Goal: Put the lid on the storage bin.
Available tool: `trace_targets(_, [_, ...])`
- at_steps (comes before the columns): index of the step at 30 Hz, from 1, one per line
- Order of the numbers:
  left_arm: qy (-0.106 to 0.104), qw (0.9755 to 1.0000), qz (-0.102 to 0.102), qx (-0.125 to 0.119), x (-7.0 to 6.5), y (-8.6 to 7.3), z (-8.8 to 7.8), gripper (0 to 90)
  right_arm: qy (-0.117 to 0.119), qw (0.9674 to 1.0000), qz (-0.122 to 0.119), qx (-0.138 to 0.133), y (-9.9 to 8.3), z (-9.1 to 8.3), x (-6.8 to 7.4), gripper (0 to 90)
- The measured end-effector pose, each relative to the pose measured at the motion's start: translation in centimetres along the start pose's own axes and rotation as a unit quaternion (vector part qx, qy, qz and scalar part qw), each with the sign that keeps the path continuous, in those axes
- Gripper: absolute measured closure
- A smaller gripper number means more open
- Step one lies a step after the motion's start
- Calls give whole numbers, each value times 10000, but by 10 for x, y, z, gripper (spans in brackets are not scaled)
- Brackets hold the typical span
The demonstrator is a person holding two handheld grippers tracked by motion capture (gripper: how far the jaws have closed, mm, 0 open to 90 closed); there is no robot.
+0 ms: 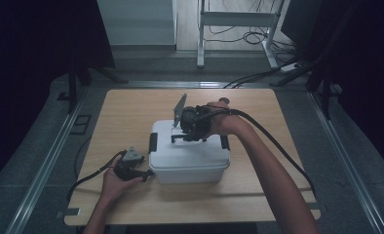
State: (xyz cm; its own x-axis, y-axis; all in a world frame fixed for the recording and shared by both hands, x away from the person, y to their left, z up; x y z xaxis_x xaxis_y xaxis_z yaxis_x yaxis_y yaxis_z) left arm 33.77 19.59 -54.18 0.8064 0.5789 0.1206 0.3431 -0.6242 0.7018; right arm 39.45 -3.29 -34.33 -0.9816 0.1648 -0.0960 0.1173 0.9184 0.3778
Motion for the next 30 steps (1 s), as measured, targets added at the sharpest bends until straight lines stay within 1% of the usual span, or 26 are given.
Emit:
trace_targets(3, [3, 10000, 0, -4, 0, 0, 0, 281, 62, 9996, 108, -271, -6, -9, -2, 588])
trace_targets(6, [5, 10000, 3, 0, 0, 0, 0, 282, -27, 9985, 255, -490, -17, -23, -4, 540])
trace_targets(9, [9, 10000, -7, 3, 0, 0, 0, 281, -160, 9964, 503, -658, -36, -37, -11, 516])
trace_targets(10, [9, 10000, -8, 3, 0, 0, 0, 282, -189, 9953, 582, -751, -44, -41, -14, 510])
trace_targets(14, [5, 10000, -3, 7, 0, 0, 0, 282, -331, 9911, 940, -881, -75, -50, -24, 508])
trace_targets(15, [3, 10000, -5, 10, 0, 0, 0, 282, -388, 9902, 1010, -882, -83, -51, -26, 508])
trace_targets(19, [1, 10000, -9, 8, 0, 0, 0, 282, -455, 9858, 1331, -916, -113, -52, -34, 506])
trace_targets(22, [3, 10000, -8, 7, 0, 0, 0, 282, -489, 9830, 1493, -953, -132, -52, -38, 504])
trace_targets(24, [2, 10000, -11, 5, 0, 0, 0, 282, -519, 9803, 1611, -1016, -143, -52, -41, 502])
trace_targets(27, [4, 10000, -8, 6, 0, 0, 0, 282, -576, 9781, 1708, -1040, -152, -51, -43, 491])
trace_targets(30, [2, 10000, -11, 5, 0, 0, 0, 282, -574, 9772, 1736, -1078, -156, -48, -44, 475])
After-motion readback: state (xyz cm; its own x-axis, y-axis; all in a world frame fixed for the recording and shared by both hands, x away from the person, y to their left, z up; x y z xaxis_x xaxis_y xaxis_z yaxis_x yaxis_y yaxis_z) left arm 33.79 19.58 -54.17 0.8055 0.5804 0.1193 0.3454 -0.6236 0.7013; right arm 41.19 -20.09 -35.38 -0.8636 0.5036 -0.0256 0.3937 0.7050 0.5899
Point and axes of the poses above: each handheld gripper's, and its own axes: z roughly forward along the jaws, y roughly out of its top, x roughly to its left, the point moved 3 cm from there along z, roughly forward along the jaws, and after that the axes turned 14 degrees about z, right-handed, at the moved point
